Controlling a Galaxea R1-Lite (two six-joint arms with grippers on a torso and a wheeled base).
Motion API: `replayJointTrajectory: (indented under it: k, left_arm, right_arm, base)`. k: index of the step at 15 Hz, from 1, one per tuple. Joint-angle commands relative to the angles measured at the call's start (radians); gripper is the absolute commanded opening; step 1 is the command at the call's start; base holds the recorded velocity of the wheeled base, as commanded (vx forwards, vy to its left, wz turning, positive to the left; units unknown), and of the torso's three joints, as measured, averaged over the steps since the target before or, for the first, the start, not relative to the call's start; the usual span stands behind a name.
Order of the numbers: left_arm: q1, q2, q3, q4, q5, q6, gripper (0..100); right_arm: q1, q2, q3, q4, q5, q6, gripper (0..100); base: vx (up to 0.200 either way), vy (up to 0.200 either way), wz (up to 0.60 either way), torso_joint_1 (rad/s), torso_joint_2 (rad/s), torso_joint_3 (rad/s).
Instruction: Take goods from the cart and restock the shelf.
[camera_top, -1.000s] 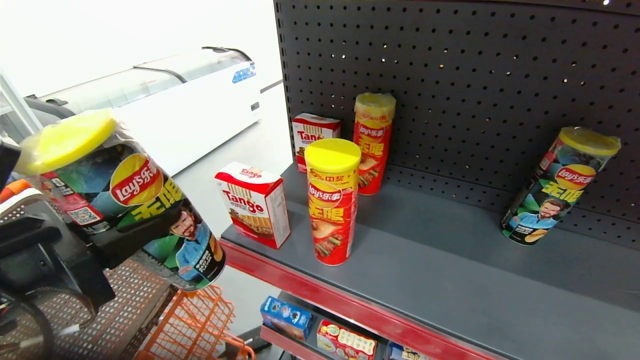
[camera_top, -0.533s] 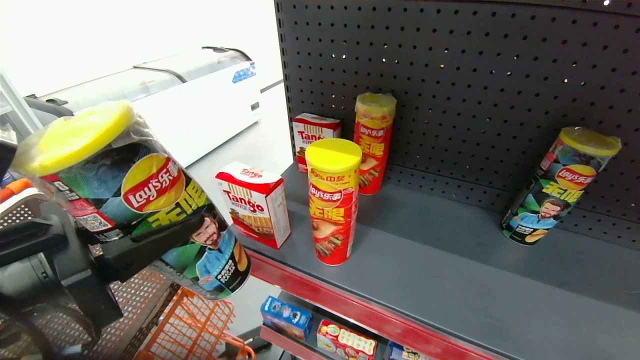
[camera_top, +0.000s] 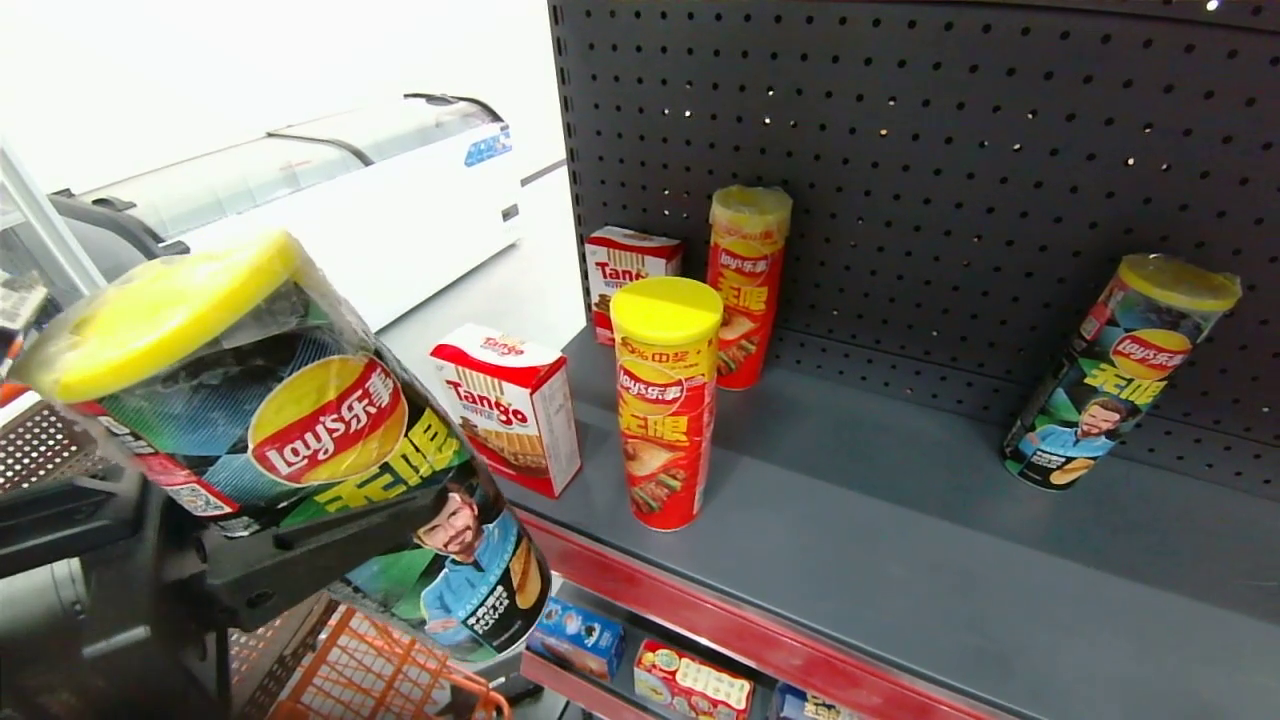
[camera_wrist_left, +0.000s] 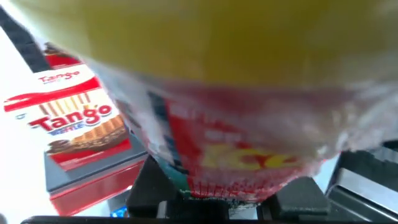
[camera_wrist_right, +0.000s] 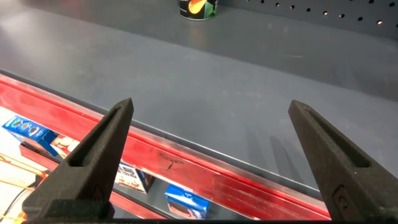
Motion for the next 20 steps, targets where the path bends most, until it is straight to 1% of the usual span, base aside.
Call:
replayJointTrajectory:
  k: [1,2,5,6,20]
  left_arm:
    - [-0.001,0.002,0.004,0.000,-0.026,0.002,0]
    - [-0.001,0.002,0.004,0.000,-0.050,0.002,0]
    - [-0.001,0.002,0.004,0.000,-0.112,0.002,0]
    - [-0.003,0.002,0.004,0.000,-0.118,0.002,0]
    - [-0.003,-0.001,0.008,0.000,-0.123,0.002,0]
  right_arm:
    - [-0.002,0.001,0.000,-0.001,0.000,0.000,100]
    - [0.000,0.001,0.000,-0.001,0.002,0.000,100]
    - [0.000,0.001,0.000,-0.001,0.002,0.000,100]
    - [0.000,0.001,0.000,-0.001,0.002,0.000,100]
    - [-0.002,0.001,0.000,-0.001,0.002,0.000,100]
  base:
    - [0.000,0.000,0.00,0.000,0.00,0.000]
    - [0.000,0.000,0.00,0.000,0.00,0.000]
    - [0.000,0.000,-0.60,0.005,0.00,0.002]
    - [0.000,0.000,0.00,0.000,0.00,0.000]
    - [0.000,0.000,0.00,0.000,0.00,0.000]
